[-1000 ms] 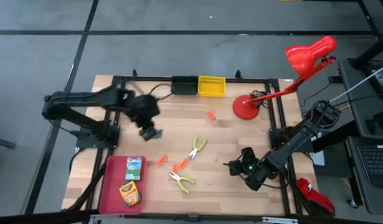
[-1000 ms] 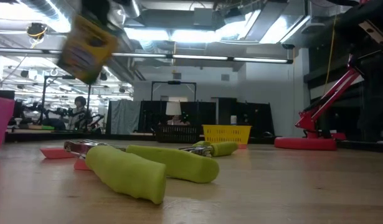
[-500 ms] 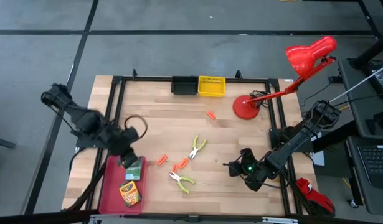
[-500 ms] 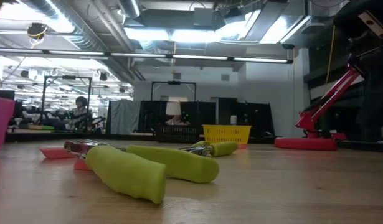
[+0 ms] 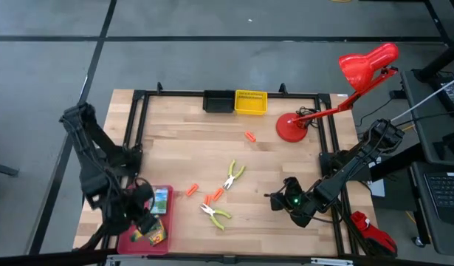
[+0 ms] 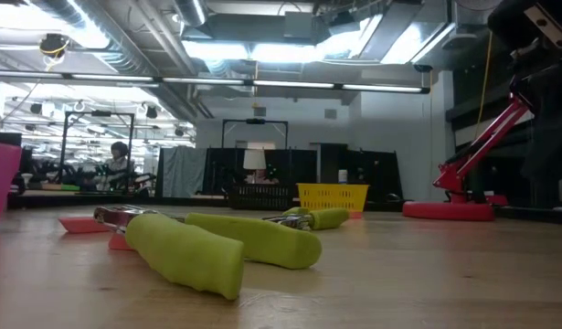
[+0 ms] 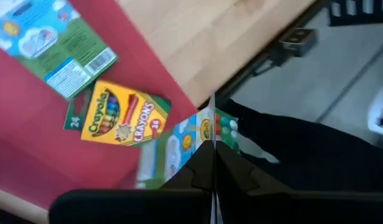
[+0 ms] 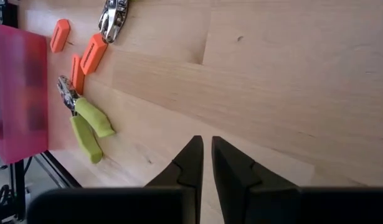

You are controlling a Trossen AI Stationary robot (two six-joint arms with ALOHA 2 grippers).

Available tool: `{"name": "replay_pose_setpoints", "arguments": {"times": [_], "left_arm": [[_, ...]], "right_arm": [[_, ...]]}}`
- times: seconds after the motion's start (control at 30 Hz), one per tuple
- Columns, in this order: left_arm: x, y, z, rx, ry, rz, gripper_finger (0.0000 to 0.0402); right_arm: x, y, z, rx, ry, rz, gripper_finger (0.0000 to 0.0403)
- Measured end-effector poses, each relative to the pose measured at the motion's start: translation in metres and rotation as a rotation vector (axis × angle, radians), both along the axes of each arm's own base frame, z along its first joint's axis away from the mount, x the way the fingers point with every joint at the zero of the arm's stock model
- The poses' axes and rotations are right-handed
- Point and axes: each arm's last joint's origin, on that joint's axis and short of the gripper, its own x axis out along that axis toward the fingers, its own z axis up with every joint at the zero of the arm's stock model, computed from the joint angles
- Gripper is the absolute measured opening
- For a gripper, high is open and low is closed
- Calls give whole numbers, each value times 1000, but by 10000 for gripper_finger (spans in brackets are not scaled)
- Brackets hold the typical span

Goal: Pick & Place School Supplies
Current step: Put the crayon box into the red bin

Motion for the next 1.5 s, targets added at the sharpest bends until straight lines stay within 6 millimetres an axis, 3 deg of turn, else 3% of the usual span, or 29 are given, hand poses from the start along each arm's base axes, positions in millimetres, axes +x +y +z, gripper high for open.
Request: {"name": "replay_pose_setpoints", "arguments": {"times": [0.3, 0.47, 0.63, 0.8, 1.0, 1.17, 1.33, 1.5], "left_arm": [[7, -47, -35, -8, 37, 17, 2], [16, -49, -49, 23, 77, 69, 4], [20, -32, -72, 44, 103, 142, 16], [13, -4, -96, -11, 93, 169, 56], [-12, 45, -88, 100, 111, 186, 119], [-31, 75, -83, 153, 124, 181, 153], [-40, 92, -74, 210, 57, 196, 167], [-39, 95, -71, 229, -16, 224, 165]], "right_arm": [[2, 3, 1, 29, -7, 31, 38], [3, 5, 3, 44, -22, 53, 38], [5, 7, 4, 65, -30, 67, 38], [6, 9, 7, 84, -41, 74, 38], [4, 14, 13, 68, -15, 79, 38], [5, 14, 14, 69, -24, 72, 38], [6, 14, 15, 72, -36, 65, 38], [7, 14, 15, 72, -38, 60, 38]]}}
